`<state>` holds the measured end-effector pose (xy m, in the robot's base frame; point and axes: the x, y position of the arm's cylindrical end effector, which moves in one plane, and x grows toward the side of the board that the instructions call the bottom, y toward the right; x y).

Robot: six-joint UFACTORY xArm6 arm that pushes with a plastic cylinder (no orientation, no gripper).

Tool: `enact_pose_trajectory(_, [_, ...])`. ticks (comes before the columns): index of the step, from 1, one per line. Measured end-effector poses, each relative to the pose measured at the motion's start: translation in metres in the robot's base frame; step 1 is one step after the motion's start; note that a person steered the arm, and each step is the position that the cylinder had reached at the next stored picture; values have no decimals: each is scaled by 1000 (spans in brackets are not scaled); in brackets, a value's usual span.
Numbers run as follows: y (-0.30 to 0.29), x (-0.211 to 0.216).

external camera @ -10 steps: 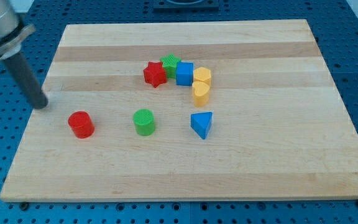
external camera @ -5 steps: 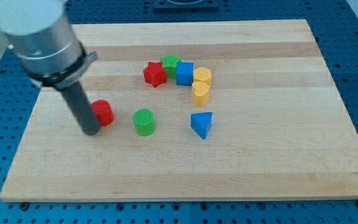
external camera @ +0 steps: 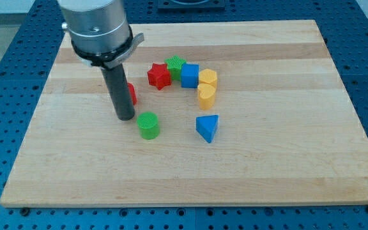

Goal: Push the red circle towards center

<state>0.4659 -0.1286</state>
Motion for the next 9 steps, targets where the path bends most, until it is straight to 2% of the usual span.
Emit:
enact_pose_trajectory(2, [-13,-27])
enact_pose_trajectory(3, [-41,-28])
enact_pose_trajectory(4, [-51,-48])
enact_pose_trajectory(5, [-40,-72])
enact_pose_trajectory(7, [-25,-72])
enact_pose_trajectory(9, [19,-72])
